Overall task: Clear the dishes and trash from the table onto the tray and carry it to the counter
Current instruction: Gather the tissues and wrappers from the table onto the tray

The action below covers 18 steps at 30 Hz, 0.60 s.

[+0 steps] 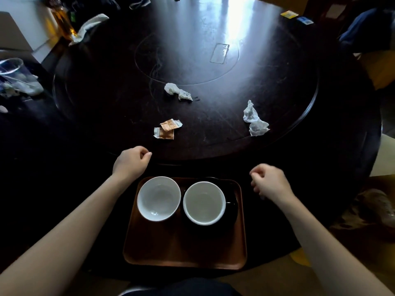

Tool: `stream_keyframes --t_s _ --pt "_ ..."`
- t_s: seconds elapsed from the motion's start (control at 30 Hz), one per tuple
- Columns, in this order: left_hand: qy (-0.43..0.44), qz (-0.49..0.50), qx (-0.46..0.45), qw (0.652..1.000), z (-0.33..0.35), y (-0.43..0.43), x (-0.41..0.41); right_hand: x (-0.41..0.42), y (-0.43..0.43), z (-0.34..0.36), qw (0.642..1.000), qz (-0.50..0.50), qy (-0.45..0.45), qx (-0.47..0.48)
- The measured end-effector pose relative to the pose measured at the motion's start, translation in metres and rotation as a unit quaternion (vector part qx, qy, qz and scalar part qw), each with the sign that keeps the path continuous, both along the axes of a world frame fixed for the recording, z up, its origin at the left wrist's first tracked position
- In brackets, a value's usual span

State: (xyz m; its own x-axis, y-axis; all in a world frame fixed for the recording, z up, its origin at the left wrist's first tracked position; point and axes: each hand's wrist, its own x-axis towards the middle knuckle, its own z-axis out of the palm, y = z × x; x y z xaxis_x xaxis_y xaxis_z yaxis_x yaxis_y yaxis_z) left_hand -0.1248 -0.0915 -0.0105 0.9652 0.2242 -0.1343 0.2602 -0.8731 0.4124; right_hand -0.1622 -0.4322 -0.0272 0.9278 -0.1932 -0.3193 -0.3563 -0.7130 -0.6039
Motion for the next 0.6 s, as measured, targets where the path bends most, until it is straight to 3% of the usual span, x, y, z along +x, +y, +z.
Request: stream_keyframes --t_s 0.2,0.37,0.6 --pt "0.011 -0.029 -0.05 0.998 -0.002 -0.018 0.074 0.087 -0.006 0.028 0.987 -0.023 -0.113 -0.114" --pt "0.055 -0.017 -0.025 0.998 -0.013 -0.025 0.107 0.139 0.0 0.025 0.978 -0.007 -0.103 -0.18" --pt "0.07 -0.015 0.019 0.997 -0.019 -0.026 0.125 0.173 0.013 0.003 0.981 0.018 -0.031 -0.192"
